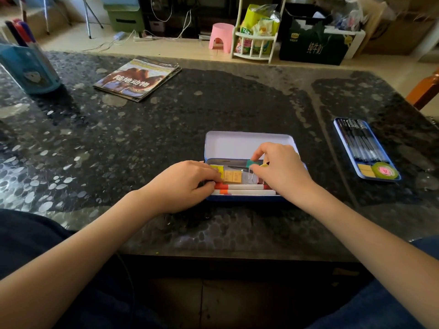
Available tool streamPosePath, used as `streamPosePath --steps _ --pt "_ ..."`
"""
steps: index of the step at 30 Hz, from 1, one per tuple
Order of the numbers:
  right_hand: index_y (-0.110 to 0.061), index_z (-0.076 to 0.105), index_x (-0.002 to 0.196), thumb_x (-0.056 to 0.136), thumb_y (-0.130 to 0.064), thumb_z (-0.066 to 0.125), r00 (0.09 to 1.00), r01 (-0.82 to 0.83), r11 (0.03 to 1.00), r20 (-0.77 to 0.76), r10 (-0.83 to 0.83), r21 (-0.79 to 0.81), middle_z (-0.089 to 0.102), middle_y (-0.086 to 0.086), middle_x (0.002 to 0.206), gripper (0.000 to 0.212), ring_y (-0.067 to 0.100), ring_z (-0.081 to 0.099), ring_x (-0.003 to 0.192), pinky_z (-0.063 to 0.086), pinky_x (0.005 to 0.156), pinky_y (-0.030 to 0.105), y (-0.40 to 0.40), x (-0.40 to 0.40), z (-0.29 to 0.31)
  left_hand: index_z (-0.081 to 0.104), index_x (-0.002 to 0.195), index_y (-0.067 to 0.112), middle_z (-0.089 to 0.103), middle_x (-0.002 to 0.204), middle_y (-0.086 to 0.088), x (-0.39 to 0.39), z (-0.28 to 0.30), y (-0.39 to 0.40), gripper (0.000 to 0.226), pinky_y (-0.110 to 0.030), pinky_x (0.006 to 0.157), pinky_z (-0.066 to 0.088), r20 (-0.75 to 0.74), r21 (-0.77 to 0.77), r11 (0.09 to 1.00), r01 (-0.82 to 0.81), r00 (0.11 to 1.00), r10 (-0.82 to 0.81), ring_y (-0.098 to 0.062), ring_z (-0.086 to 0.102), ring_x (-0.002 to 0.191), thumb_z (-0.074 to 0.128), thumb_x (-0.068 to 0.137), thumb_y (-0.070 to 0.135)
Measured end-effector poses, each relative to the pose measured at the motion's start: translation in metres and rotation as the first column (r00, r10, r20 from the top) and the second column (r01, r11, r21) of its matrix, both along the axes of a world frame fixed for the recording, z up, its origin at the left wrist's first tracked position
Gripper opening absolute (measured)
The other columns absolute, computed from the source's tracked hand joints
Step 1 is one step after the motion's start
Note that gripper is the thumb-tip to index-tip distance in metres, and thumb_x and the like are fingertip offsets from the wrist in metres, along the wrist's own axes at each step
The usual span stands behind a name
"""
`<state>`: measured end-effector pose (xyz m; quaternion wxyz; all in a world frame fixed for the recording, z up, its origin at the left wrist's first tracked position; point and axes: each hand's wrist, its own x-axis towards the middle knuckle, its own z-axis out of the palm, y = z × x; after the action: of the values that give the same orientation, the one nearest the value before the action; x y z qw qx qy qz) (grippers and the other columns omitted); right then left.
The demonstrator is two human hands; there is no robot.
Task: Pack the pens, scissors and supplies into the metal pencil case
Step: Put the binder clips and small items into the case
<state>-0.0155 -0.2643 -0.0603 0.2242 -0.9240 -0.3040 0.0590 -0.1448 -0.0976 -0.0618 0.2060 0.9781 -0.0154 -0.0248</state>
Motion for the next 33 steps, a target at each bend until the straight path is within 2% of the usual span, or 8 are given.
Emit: streamPosePath --steps 2,6,8,12,17,22,27,33 --pt "-0.022 0.063 0.092 0.088 -0.022 0.064 0.998 -0.028 1.000 -0.052 0.028 -0.006 0.063 -0.002 0.091 0.004 0.007 0.056 0.065 0.040 0.056 0.014 0.001 0.001 -0.001 0.063 0.119 0.023 0.064 0.120 0.005 0.000 0.000 -0.001 0.033 -0.035 0.099 0.044 -0.009 -0.004 1.000 -0.010 1.000 0.010 -0.011 0.055 0.113 0.042 0.094 0.027" --pt "-0.017 0.067 0.114 0.087 -0.026 0.066 0.991 -0.130 0.977 -0.063 0.121 -0.166 0.067 0.001 0.112 0.028 0.012 0.058 0.089 0.045 0.084 0.027 -0.001 0.002 0.002 0.063 0.119 0.022 0.063 0.122 0.005 0.001 0.000 -0.001 0.031 -0.034 0.100 0.044 -0.022 -0.009 1.000 -0.011 1.000 0.011 -0.010 0.054 0.114 0.045 0.094 0.024" --pt "-0.017 0.066 0.119 0.088 -0.026 0.065 0.986 -0.163 0.964 -0.056 0.155 -0.208 0.066 0.001 0.117 0.033 0.016 0.060 0.100 0.044 0.090 0.029 -0.003 0.000 0.006 0.063 0.120 0.022 0.063 0.123 0.005 0.002 0.000 -0.001 0.032 -0.033 0.101 0.043 -0.025 -0.014 1.000 -0.013 1.000 0.012 -0.009 0.054 0.115 0.046 0.093 0.024" --pt "-0.016 0.072 0.105 0.089 -0.021 0.063 0.990 -0.143 0.977 -0.040 0.138 -0.161 0.070 0.002 0.105 0.019 0.010 0.058 0.078 0.049 0.079 0.026 -0.001 0.000 0.007 0.064 0.119 0.023 0.062 0.124 0.007 0.004 -0.001 0.000 0.032 -0.032 0.101 0.043 -0.032 -0.035 0.999 -0.030 0.999 0.029 -0.007 0.054 0.115 0.046 0.093 0.024" --pt "-0.017 0.074 0.101 0.088 -0.023 0.065 0.985 -0.152 0.983 -0.099 0.142 -0.106 0.068 0.000 0.104 0.017 0.008 0.059 0.071 0.043 0.061 0.016 -0.007 0.001 0.009 0.064 0.119 0.025 0.062 0.124 0.010 0.004 -0.001 0.001 0.031 -0.031 0.103 0.042 -0.027 -0.015 1.000 -0.015 1.000 0.015 -0.005 0.052 0.117 0.048 0.092 0.024" --pt "-0.021 0.069 0.114 0.083 -0.026 0.070 0.975 -0.200 0.955 -0.141 0.172 -0.217 0.065 -0.001 0.120 0.031 0.010 0.059 0.089 0.046 0.080 0.022 -0.009 0.005 0.017 0.054 0.128 0.036 0.068 0.109 0.008 0.003 -0.002 -0.002 0.047 -0.034 0.084 0.050 0.014 0.041 0.999 0.021 1.000 -0.021 -0.010 0.061 0.095 0.038 0.084 0.041" --pt "-0.019 0.071 0.112 0.086 -0.024 0.067 0.971 -0.239 0.936 -0.045 0.236 -0.259 0.070 0.001 0.109 0.027 0.013 0.060 0.080 0.052 0.082 0.030 -0.005 0.001 0.013 0.060 0.121 0.037 0.062 0.124 0.013 0.003 -0.007 -0.003 0.047 -0.037 0.098 0.045 0.057 0.121 0.988 0.095 0.993 -0.103 -0.006 0.054 0.118 0.034 0.084 0.047" --pt "-0.018 0.070 0.103 0.085 -0.023 0.066 0.970 -0.239 0.943 -0.023 0.241 -0.233 0.067 0.000 0.107 0.019 0.014 0.059 0.092 0.049 0.081 0.029 -0.009 0.001 0.010 0.064 0.116 0.036 0.063 0.122 0.013 0.004 -0.008 -0.003 0.045 -0.040 0.092 0.047 0.085 0.129 0.987 0.092 0.991 -0.104 -0.009 0.056 0.114 0.036 0.083 0.047"
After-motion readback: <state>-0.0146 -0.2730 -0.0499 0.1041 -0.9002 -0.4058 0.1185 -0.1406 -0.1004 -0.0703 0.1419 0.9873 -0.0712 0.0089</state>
